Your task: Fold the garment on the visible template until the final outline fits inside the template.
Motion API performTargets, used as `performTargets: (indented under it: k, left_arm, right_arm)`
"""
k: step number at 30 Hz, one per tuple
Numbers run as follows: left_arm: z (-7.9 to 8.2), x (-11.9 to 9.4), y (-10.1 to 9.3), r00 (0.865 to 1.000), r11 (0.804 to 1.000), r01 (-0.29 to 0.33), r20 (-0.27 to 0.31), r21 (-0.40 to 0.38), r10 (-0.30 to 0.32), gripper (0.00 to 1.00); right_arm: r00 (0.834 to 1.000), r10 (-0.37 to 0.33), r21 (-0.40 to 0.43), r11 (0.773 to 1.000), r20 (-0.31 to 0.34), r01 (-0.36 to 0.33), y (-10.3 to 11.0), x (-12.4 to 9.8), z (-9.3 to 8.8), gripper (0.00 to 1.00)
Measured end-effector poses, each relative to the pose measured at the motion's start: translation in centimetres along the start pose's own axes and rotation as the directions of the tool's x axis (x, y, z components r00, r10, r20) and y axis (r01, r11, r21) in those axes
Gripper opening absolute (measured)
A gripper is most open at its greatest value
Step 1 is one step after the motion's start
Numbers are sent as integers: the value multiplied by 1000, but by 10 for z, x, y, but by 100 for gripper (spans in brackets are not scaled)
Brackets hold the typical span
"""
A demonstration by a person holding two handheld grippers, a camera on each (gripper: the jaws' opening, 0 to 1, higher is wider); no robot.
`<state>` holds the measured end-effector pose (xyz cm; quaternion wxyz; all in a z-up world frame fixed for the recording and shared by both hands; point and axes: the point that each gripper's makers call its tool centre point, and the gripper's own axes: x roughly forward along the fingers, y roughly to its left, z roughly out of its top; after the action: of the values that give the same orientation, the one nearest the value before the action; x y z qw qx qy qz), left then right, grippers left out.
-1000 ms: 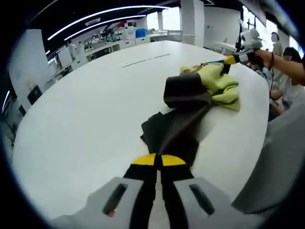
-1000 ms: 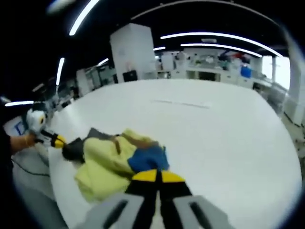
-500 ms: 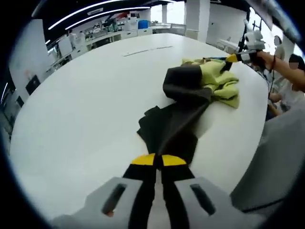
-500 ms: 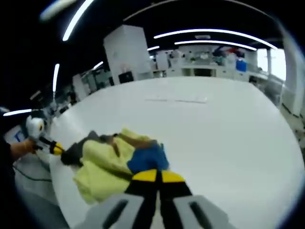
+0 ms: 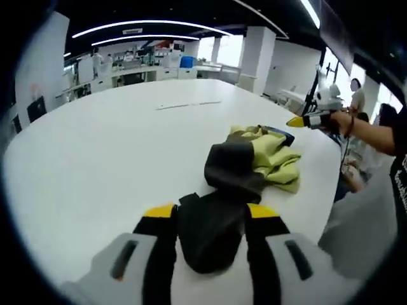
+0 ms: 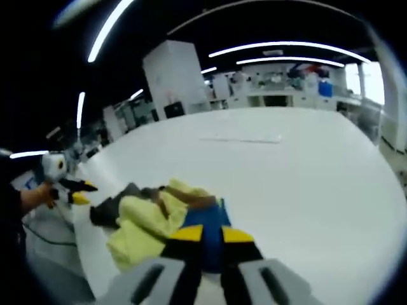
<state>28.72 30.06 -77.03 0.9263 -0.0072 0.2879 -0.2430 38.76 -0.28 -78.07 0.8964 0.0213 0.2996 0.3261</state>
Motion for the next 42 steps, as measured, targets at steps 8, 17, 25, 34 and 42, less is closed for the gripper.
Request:
performTargets:
  k: [8,17,25,34,42]
  left_arm:
    - [23,32,-2,998,998,65,19,9,-65,46]
    - [30,71,-10,986,986,165,-10,1,-165,50]
    - [17,96,-9,968,970,237,-76,-61,-241,47]
    - [-1,106,-8,954,962,261,-134,-77,-269,32]
    - [5,104,-12,954,961,270,-121,-64,-276,2]
  right_arm:
    - [998,18,6,1000,-53,-17,-4,1,-13,20]
    - [994,56,48,998,-91,-52,-9,5,-25,25]
    - [989,110,77,992,-102,-102,-7,7,-34,21]
    - [985,134,101,987,-106,-123,-3,6,-37,7]
    - [990,119,109,988,-71,-111,-4,4,-30,0]
